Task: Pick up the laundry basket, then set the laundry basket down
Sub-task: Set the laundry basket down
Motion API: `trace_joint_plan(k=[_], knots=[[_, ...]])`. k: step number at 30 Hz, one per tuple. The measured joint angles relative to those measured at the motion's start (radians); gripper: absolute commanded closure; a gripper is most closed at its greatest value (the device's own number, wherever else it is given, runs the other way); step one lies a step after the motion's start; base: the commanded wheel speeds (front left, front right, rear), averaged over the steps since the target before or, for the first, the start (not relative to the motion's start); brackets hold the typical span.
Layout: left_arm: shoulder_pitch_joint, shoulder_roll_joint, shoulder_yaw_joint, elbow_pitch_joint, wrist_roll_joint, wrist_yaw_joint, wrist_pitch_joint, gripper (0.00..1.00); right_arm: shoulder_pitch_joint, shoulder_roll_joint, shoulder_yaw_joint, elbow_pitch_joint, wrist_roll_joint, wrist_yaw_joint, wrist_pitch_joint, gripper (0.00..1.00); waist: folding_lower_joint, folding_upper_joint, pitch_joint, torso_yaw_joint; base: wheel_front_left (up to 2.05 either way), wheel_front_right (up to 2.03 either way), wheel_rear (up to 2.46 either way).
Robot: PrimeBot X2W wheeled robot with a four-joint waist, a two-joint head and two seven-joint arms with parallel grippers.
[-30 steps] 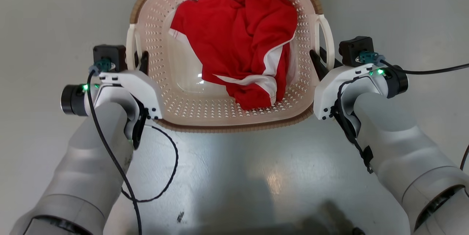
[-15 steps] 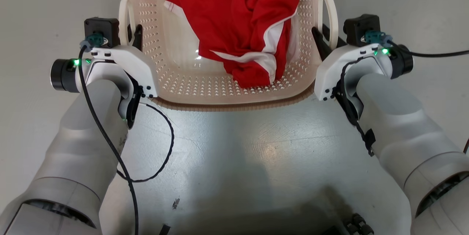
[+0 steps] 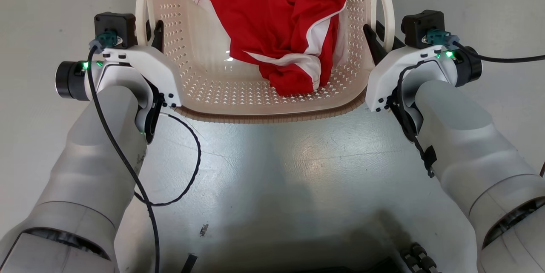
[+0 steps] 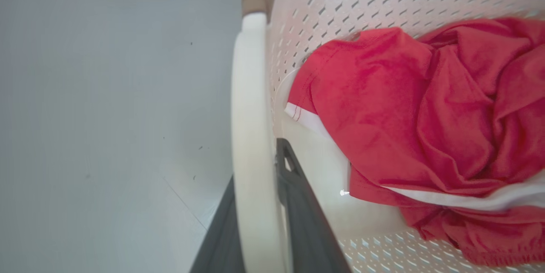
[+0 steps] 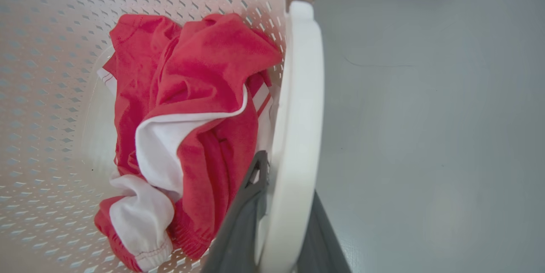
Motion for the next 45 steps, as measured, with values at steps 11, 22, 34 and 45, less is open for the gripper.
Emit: trace_joint_plan(k=[11, 22, 34, 45], knots=[[-0.009, -0.003, 0.017, 0.006, 0.024, -0.003, 0.0, 1.0, 0.0, 0.001, -0.011, 0.0, 0.0, 0.0, 0.0, 1.0, 0.0, 0.0, 0.016, -0.01, 0.0, 0.0, 0.0], [-0.019, -0.002, 0.029, 0.006, 0.05, -0.007, 0.0, 1.0, 0.0, 0.001, -0.014, -0.001, 0.0, 0.0, 0.0, 1.0, 0.0, 0.0, 0.022, -0.017, 0.0, 0.0, 0.0], [-0.026, -0.008, 0.046, 0.008, 0.061, -0.009, 0.0, 1.0, 0.0, 0.001, -0.048, 0.0, -0.025, 0.0, 0.0, 1.0, 0.0, 0.0, 0.027, -0.014, 0.0, 0.0, 0.0], [-0.029, -0.007, 0.065, 0.02, 0.076, -0.008, -0.001, 0.0, 0.0, -0.002, -0.137, 0.0, -0.134, 0.009, 0.0, 0.0, 0.0, 0.0, 0.025, -0.013, 0.0, 0.0, 0.0]])
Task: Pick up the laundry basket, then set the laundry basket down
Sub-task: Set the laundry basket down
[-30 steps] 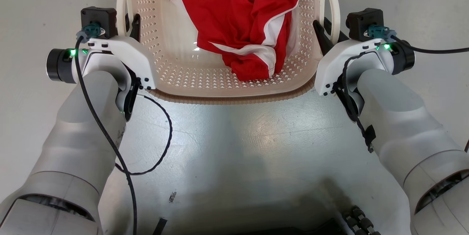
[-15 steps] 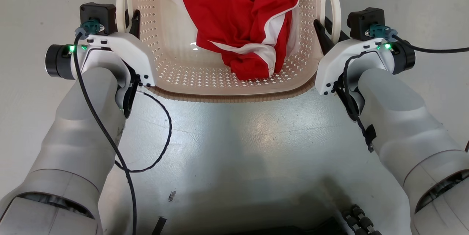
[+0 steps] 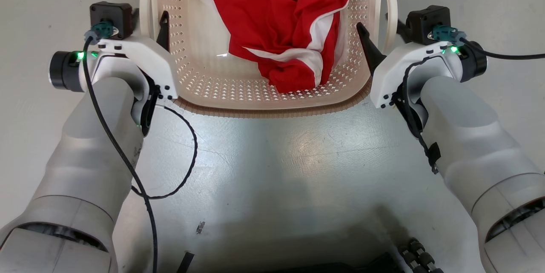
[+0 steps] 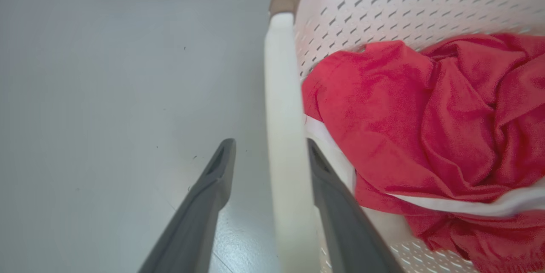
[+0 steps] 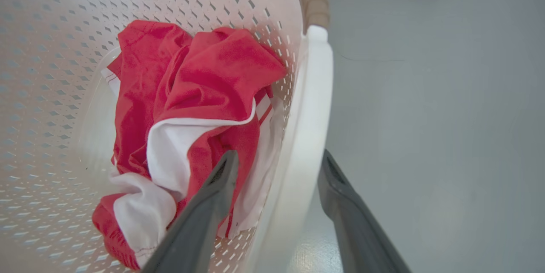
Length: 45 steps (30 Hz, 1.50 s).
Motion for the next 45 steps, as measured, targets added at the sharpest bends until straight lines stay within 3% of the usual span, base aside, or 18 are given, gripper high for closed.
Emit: trace_joint_plan(k=[24, 31, 45], knots=[[0.05, -0.022, 0.055, 0.01, -0.001, 0.001, 0.0, 0.0, 0.055, -0.003, -0.241, -0.04, -0.188, 0.0, -0.009, 0.0, 0.0, 0.0, -0.107, 0.011, 0.0, 0.0, 0.0], [0.124, -0.037, 0.093, -0.03, -0.01, -0.002, 0.0, 0.0, 0.117, -0.004, -0.327, -0.105, -0.231, 0.0, -0.009, 0.0, 0.0, 0.0, -0.196, 0.017, 0.0, 0.0, 0.0], [0.328, -0.068, 0.184, -0.146, 0.003, -0.018, 0.0, 0.0, 0.37, -0.003, -0.591, -0.295, -0.456, 0.0, -0.012, 0.0, 0.0, 0.0, -0.474, 0.052, 0.0, 0.0, 0.0]])
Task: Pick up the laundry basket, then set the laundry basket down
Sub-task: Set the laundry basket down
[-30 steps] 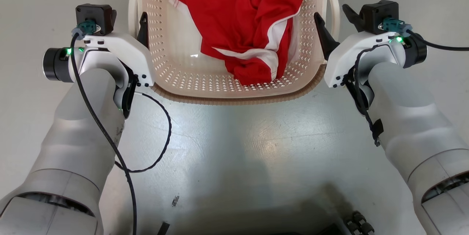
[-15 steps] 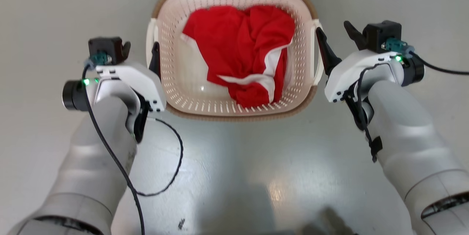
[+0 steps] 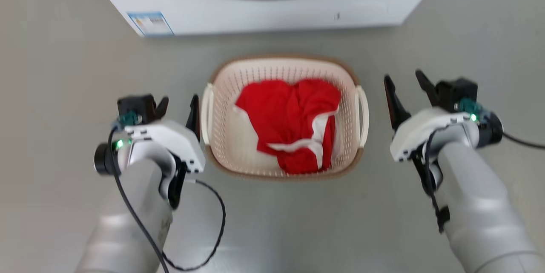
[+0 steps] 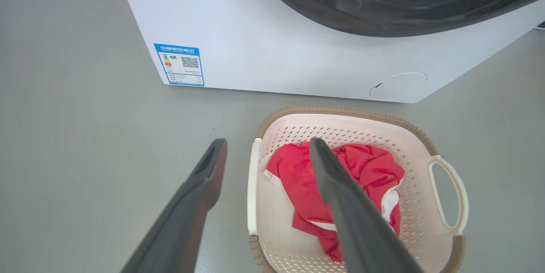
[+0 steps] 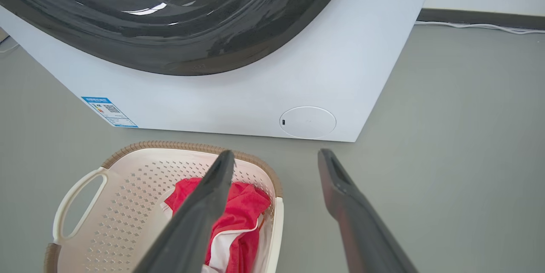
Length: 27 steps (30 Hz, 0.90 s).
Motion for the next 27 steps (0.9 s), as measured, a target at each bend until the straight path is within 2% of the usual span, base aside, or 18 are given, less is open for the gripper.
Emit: trace_joint_plan(k=[13, 27], knots=[[0.218, -0.004, 0.13, -0.152, 0.068, -0.002, 0.0, 0.0, 0.17, 0.002, -0.055, -0.133, -0.07, 0.0, 0.0, 0.0, 0.0, 0.0, -0.231, 0.031, 0.0, 0.0, 0.0], [0.425, -0.007, 0.28, -0.328, 0.159, -0.044, 0.0, 0.0, 0.356, 0.005, -0.117, -0.284, -0.108, 0.0, 0.0, 0.0, 0.0, 0.0, -0.408, 0.049, 0.0, 0.0, 0.0]])
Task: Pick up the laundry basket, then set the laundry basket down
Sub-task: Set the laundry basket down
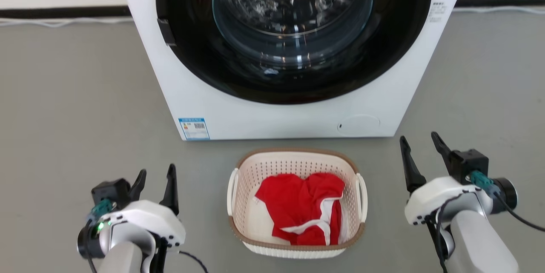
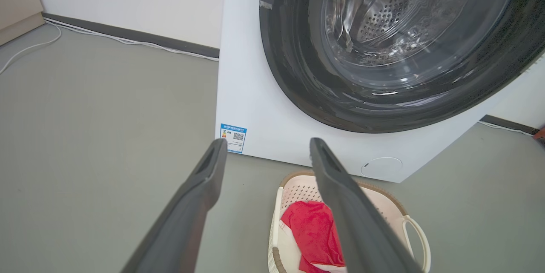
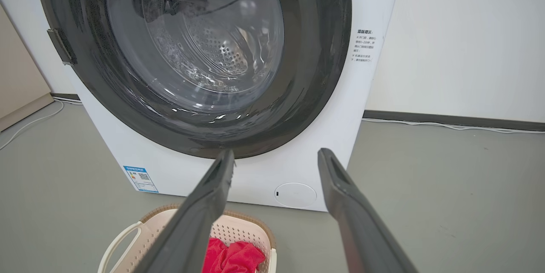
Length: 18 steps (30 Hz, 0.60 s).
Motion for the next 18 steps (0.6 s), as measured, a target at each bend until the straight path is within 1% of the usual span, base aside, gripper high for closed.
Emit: trace_joint_plan(k=[10, 18], knots=[[0.062, -0.015, 0.056, -0.043, 0.035, -0.017, 0.0, 0.0, 0.092, 0.0, -0.026, -0.064, 0.002, 0.0, 0.0, 0.0, 0.0, 0.0, -0.06, 0.022, 0.0, 0.0, 0.0], [0.101, -0.022, 0.102, -0.078, 0.06, -0.017, 0.0, 0.0, 0.127, 0.002, -0.026, -0.101, 0.008, 0.0, 0.0, 0.0, 0.0, 0.0, -0.086, 0.021, 0.0, 0.0, 0.0]])
